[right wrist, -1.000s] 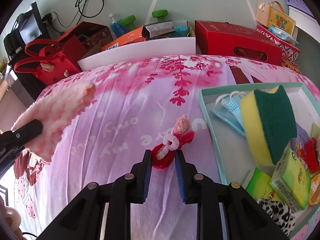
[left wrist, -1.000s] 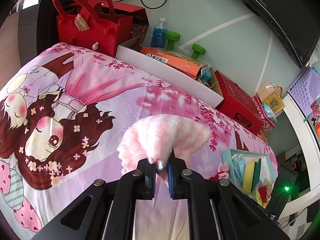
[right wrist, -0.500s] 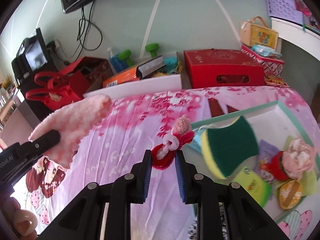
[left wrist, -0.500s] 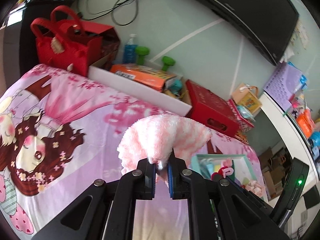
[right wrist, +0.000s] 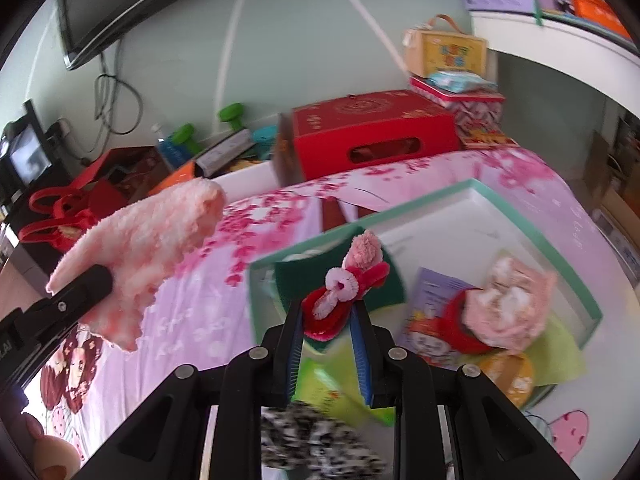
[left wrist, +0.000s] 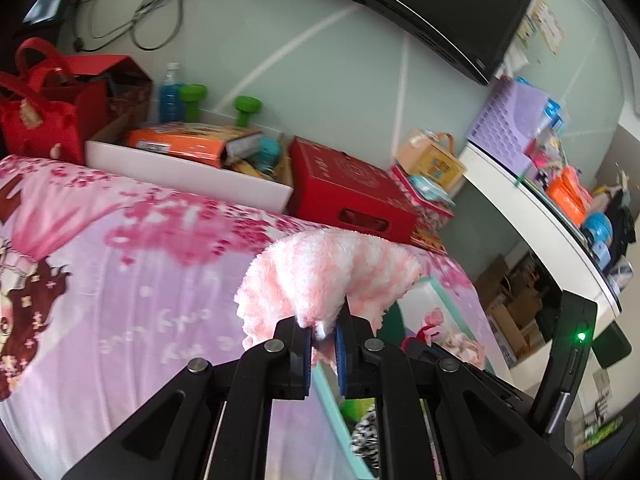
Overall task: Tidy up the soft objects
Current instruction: 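Carry the knit cloth and red hair tie over the tray with both grippers, then open both grippers to drop the knit cloth and hair tie into the tray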
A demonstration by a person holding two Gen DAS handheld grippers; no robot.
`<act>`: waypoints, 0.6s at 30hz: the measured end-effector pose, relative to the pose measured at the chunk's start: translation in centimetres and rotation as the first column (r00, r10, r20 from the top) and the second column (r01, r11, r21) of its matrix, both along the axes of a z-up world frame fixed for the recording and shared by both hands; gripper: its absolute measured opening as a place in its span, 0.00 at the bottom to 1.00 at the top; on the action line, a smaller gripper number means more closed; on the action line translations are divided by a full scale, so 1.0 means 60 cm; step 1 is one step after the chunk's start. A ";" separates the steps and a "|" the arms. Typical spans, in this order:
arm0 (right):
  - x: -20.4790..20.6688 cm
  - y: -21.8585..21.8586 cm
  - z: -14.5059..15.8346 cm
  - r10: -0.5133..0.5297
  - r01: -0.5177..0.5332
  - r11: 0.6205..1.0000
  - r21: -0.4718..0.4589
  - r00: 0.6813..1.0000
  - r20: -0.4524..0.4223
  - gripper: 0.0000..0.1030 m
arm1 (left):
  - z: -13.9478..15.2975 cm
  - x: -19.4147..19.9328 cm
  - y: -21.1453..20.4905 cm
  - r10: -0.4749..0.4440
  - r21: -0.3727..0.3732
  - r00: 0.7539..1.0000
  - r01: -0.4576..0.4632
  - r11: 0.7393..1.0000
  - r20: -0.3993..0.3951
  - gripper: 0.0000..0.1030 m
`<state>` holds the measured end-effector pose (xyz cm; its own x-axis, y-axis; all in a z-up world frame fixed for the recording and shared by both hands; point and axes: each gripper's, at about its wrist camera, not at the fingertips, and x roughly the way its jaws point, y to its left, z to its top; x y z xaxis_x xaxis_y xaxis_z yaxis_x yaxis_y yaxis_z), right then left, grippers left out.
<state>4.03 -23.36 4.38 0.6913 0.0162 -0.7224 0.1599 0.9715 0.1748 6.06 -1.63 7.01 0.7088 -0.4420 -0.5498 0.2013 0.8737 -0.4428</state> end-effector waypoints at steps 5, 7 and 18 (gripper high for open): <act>-0.006 -0.041 -0.008 -0.054 0.053 0.999 -0.011 0.998 -0.024 0.24 | -0.006 0.002 -0.050 -0.061 0.011 0.998 0.061 0.998 0.000 0.09; -0.010 -0.056 -0.009 -0.068 0.068 0.998 -0.007 0.997 -0.025 0.24 | -0.010 0.004 -0.067 -0.079 0.017 0.997 0.079 0.997 -0.003 0.09; -0.023 -0.096 -0.013 -0.104 0.105 0.995 0.003 0.994 -0.036 0.24 | -0.033 0.013 -0.149 -0.161 0.048 0.987 0.162 0.986 -0.026 0.09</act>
<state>2.68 -29.14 3.60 0.6630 -0.0508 -0.7469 0.2667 0.9483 0.1722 6.85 -10.59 5.06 0.6178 -0.5211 -0.5889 0.3321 0.8517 -0.4053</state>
